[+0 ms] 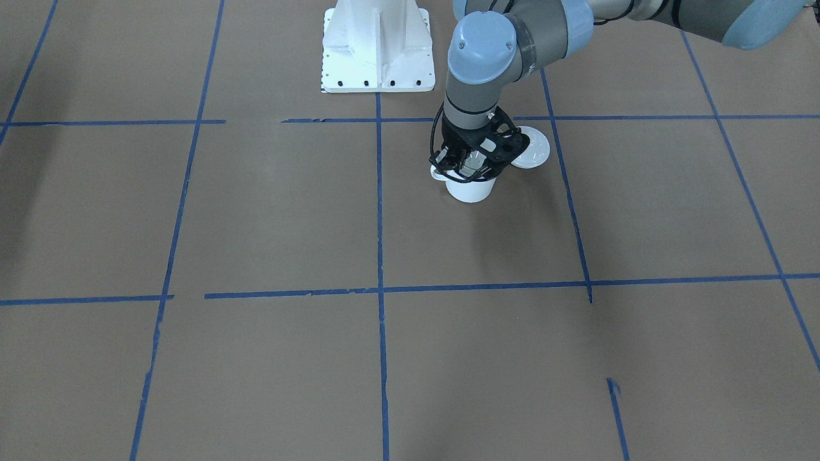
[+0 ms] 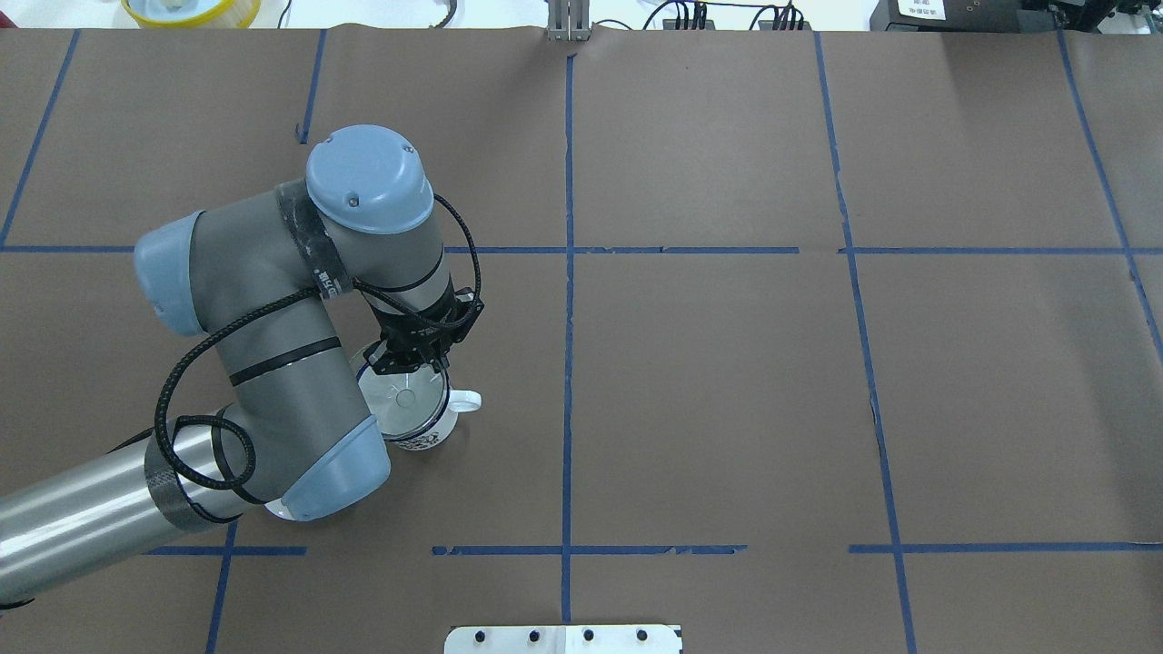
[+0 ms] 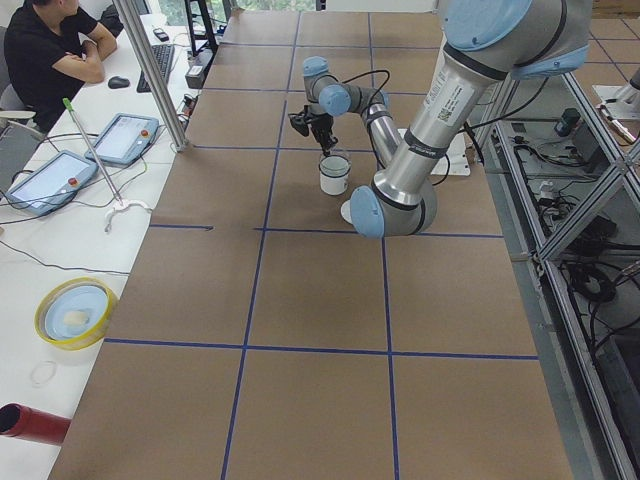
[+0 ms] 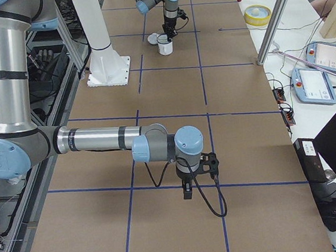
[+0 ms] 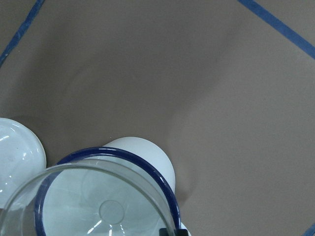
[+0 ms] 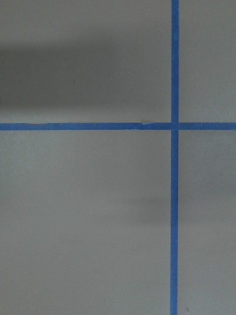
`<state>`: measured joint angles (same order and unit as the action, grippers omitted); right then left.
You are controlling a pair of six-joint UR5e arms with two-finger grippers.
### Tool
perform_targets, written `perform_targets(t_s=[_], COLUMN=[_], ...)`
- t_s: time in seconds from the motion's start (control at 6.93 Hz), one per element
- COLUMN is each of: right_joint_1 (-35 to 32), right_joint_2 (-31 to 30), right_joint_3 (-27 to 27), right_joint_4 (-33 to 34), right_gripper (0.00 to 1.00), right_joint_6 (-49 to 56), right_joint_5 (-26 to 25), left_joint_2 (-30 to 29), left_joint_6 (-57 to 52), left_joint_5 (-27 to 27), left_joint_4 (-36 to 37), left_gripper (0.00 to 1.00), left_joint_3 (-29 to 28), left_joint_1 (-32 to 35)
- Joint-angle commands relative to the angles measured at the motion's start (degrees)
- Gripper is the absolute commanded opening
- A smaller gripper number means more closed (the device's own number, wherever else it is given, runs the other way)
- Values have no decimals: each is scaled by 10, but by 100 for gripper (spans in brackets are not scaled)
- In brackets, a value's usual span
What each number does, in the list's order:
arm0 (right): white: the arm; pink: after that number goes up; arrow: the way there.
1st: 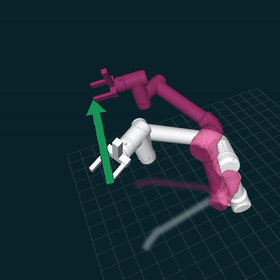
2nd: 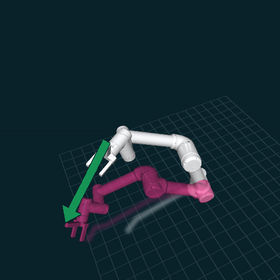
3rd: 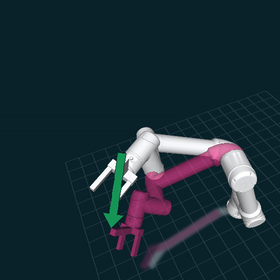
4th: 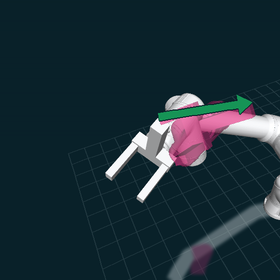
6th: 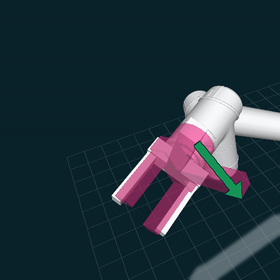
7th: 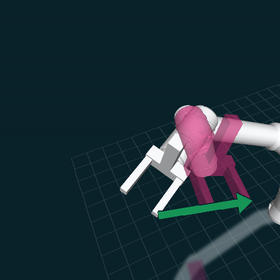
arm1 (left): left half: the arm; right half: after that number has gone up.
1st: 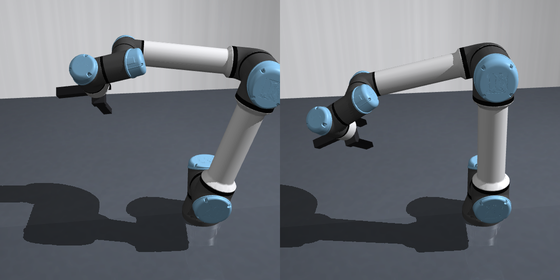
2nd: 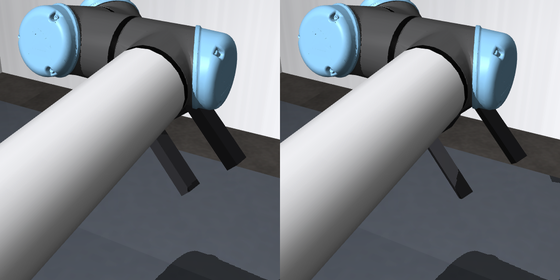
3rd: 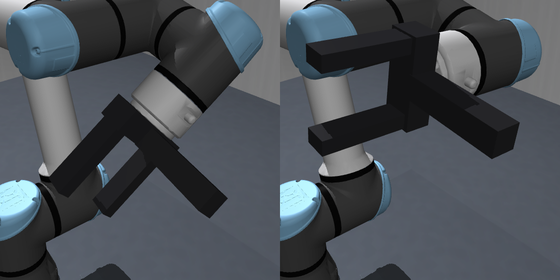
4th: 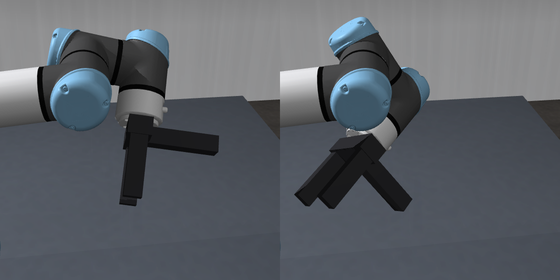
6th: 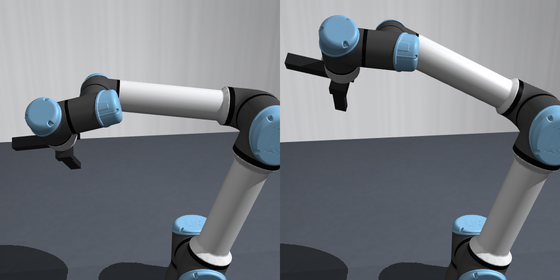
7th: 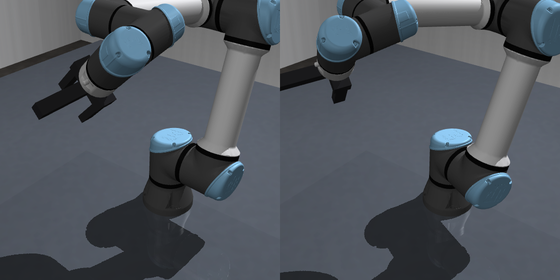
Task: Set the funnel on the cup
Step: 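Lower the funnel spout into the mug opening with the left gripper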
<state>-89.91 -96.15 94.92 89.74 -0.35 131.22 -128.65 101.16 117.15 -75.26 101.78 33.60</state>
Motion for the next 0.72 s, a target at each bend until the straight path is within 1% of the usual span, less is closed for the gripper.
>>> perform_targets(t_s=[0.0, 0.14, 0.29, 0.43, 0.58], right_joint_1=[0, 0, 0, 0, 0], right_joint_2=[0, 0, 0, 0, 0], right_joint_3=[0, 0, -1, -1, 0], right_joint_4=[0, 0, 0, 0, 0], right_gripper=[100, 100, 100, 100, 100], right_joint_6=[0, 0, 0, 0, 0], right_joint_5=[0, 0, 0, 0, 0], left_joint_2=[1, 2, 2, 2, 3], left_joint_6=[0, 0, 0, 0, 0], left_joint_5=[0, 0, -1, -2, -2], left_joint_4=[-1, -1, -1, 0, 0], left_gripper=[0, 19, 64, 85, 92], left_joint_3=[-2, -2, -1, -1, 1], left_joint_1=[-1, -2, -2, -2, -2])
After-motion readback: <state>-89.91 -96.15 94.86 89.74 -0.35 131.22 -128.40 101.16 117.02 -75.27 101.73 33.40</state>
